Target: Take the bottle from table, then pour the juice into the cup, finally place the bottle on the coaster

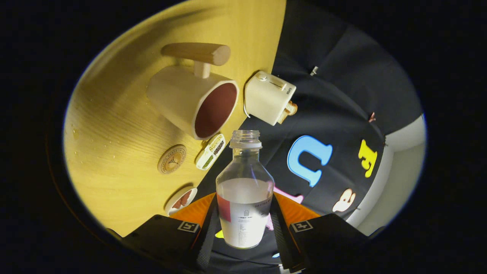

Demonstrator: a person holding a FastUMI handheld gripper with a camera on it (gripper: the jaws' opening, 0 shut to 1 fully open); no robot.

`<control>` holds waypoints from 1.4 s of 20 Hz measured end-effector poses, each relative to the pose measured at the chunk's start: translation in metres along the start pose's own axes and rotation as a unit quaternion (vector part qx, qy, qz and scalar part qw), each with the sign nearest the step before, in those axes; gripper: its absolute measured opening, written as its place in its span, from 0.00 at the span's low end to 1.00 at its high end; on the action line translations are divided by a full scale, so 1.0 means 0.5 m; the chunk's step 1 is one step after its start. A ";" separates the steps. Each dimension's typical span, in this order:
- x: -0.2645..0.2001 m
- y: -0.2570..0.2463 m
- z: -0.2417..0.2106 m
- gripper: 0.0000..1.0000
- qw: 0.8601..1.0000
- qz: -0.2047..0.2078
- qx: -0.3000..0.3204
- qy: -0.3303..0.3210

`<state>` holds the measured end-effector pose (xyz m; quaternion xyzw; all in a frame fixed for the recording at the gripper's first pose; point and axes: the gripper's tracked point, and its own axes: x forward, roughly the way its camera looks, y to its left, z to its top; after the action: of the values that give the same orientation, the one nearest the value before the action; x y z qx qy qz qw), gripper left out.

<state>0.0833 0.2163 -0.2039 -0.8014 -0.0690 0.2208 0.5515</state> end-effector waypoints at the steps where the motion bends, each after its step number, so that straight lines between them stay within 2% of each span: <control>1: -0.002 0.003 0.001 0.72 1.000 0.003 0.021 0.003; 4: -0.015 0.019 0.006 0.72 0.996 0.014 0.092 0.010; 6: -0.020 0.029 0.009 0.72 0.988 0.023 0.151 0.019; 9: -0.031 0.043 0.003 0.73 0.966 0.038 0.255 0.036; 11: -0.029 0.051 0.003 0.73 0.943 0.049 0.326 0.044; 15: -0.028 0.051 0.009 0.73 0.872 0.066 0.484 0.038; 18: -0.035 0.042 0.033 0.73 0.817 0.086 0.569 0.014; 22: -0.036 0.037 0.033 0.73 0.728 0.091 0.679 0.000; 28: -0.031 0.026 -0.002 0.73 0.604 0.093 0.791 -0.019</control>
<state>0.0681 0.2048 -0.2111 -0.0497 0.1974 0.2543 0.9455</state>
